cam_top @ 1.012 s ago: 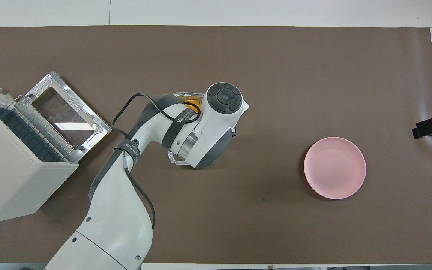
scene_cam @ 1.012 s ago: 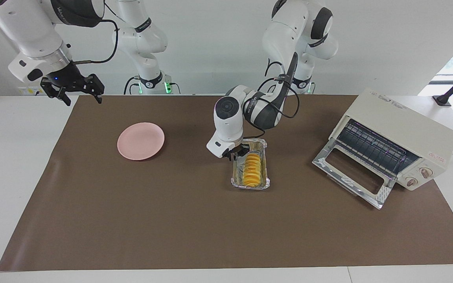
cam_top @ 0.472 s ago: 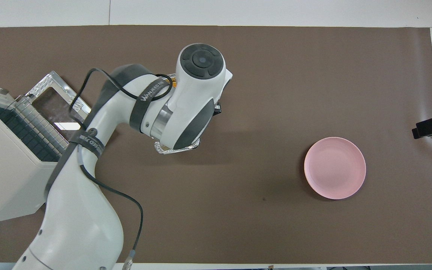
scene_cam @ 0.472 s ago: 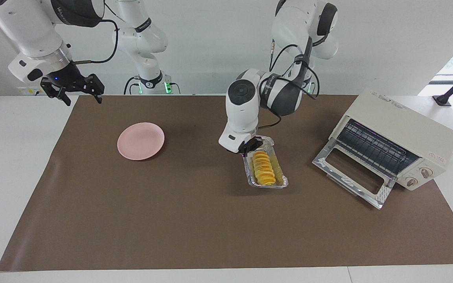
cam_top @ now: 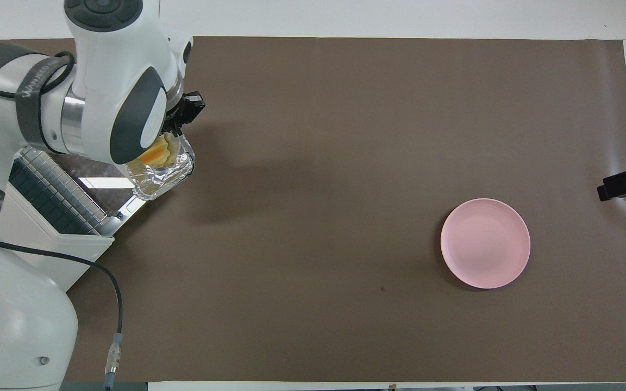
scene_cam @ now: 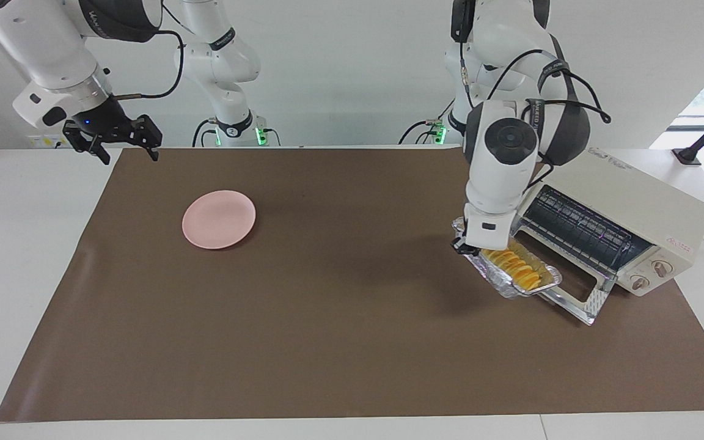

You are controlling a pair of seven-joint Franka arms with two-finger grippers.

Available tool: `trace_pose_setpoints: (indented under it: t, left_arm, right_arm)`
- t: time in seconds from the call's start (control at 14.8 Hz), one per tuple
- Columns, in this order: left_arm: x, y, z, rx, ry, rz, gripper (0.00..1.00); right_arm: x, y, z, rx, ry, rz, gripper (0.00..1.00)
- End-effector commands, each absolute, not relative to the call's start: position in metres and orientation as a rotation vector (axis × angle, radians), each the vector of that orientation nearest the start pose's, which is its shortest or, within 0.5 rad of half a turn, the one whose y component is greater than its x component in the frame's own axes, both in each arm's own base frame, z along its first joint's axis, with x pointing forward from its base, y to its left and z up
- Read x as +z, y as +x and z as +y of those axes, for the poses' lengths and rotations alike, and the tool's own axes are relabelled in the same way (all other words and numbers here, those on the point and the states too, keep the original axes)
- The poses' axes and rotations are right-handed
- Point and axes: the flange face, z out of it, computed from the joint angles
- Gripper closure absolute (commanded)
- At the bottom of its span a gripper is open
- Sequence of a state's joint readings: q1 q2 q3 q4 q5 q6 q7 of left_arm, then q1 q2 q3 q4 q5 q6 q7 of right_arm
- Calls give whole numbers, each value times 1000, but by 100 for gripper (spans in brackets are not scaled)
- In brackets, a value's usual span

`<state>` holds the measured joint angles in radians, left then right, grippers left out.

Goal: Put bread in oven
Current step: 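Grasp the foil tray with the left gripper and carry it into the oven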

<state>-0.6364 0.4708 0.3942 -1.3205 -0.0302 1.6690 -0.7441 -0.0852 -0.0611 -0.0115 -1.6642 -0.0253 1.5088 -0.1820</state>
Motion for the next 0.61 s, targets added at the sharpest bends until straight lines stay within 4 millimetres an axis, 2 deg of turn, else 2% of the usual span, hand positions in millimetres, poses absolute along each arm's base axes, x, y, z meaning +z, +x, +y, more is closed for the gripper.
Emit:
trace_pose_setpoints:
  t: [0.0,0.13,0.2,0.47,0.54]
  left_arm:
    - [470,655,-156,88,-2806,-884,100]
    - [468,661,-113,103,-2747,-949,100]
    - [467,662,-99,103,-2715,-956,100]
    - [458,658,-74,137,-2682,-943,100]
    - [455,658,-63,143,-2677,-962,100]
  right_arm:
    - [611,524,-56,171,-3151,-156,0]
    - [611,524,-56,171,-3151,-156,0]
    - [611,524,-56,171,-3152,-156,0]
    - [611,524,-56,171,-3152,-156,0]
    - [611,524,-56,171,-3151,-156,0]
